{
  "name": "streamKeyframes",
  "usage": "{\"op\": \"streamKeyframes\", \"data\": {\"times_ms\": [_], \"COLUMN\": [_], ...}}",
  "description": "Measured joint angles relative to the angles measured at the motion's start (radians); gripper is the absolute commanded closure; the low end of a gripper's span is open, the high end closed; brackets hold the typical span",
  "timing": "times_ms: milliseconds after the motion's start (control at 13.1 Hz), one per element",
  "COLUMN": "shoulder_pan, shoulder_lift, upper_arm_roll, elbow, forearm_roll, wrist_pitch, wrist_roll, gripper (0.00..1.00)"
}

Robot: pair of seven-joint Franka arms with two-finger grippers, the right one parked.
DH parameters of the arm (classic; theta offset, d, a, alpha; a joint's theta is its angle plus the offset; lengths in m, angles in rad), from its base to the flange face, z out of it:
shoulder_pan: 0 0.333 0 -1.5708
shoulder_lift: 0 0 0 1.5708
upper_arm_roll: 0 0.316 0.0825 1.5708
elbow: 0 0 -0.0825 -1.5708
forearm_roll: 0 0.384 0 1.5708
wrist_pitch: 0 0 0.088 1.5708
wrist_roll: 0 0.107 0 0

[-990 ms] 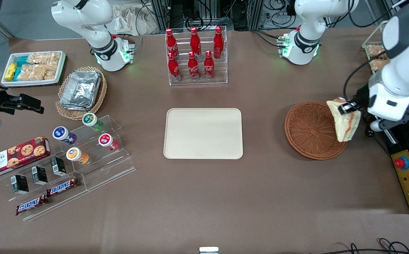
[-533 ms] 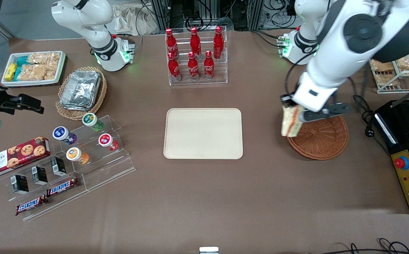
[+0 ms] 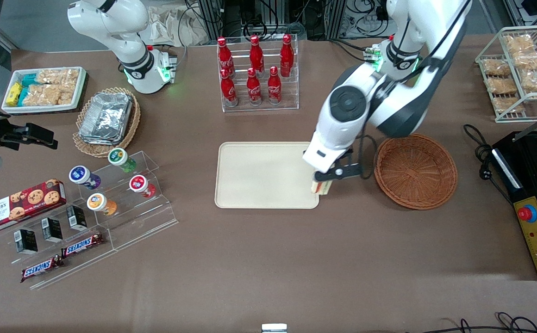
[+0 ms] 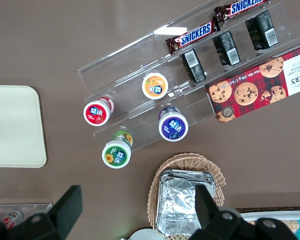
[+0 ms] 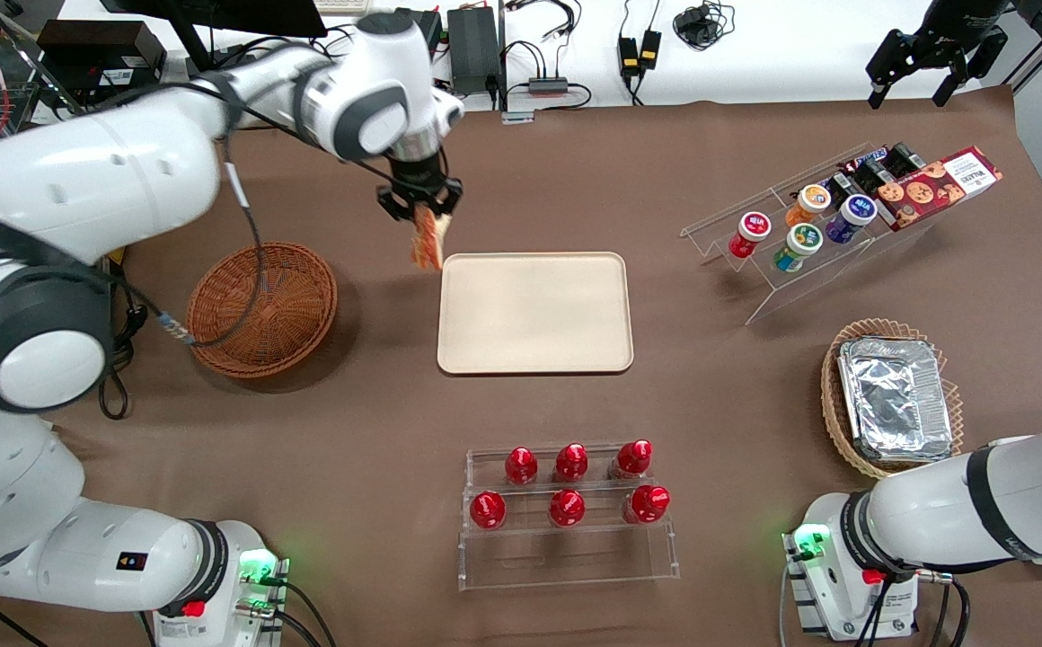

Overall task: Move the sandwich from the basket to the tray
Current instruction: 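Carry the sandwich over the wooden tray and lower it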

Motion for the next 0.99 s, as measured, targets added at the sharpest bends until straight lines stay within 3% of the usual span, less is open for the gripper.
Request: {"op": "streamKeyframes", "data": {"times_ms": [457,610,686,762,990], "shoulder_pan": [-0.051,-0.058,-0.06,-0.062,-0.067], "shoulder_lift": [0.224,0.248,0.253,0.255,0.267], "upper_arm_roll": [0.001,0.001,0.001,0.001,0.002], "elbow": [-0.002,-0.001,0.0,0.0,0.005], "forearm_roll": [0.194,0.211,0.214,0.216,0.218], "wrist_pitch": [0.167,0.198,0.201,0.202,0.214], "wrist_roll": [-0.182,-0.228,-0.242,-0.249,-0.275], "gripper": [0.99,0.68,0.16,0.0,0.0]}}
